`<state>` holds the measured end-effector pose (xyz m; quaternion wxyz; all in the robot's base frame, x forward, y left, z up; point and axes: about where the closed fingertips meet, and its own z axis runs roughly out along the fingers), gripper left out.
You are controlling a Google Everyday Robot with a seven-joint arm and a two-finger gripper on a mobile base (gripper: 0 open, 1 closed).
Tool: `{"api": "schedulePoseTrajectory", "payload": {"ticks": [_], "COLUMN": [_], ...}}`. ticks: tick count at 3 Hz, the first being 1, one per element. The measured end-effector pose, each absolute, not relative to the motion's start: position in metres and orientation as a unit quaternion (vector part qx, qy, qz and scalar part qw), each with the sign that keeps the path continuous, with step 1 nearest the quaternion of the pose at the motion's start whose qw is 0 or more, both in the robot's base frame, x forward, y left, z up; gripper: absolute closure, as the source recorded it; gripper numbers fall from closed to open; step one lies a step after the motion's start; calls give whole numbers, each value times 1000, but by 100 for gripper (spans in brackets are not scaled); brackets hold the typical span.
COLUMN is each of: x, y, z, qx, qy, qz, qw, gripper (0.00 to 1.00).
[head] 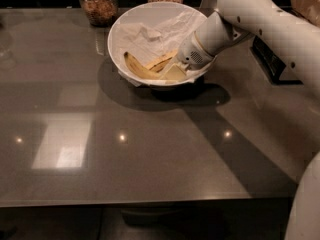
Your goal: Pick banana from white bowl
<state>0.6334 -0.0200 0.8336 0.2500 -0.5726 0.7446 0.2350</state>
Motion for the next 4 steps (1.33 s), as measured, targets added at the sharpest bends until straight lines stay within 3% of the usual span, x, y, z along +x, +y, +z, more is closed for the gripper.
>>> {"api": "schedulePoseTrajectory", "payload": {"ticks": [1,2,4], "x": [633,631,613], "y": [-21,-18,-20], "z": [838,861,917], "qx": [-571,-572,-583], "qy": [745,739,716], "qz": [235,232,225], "qw": [253,270,311], "gripper": [88,100,100]}}
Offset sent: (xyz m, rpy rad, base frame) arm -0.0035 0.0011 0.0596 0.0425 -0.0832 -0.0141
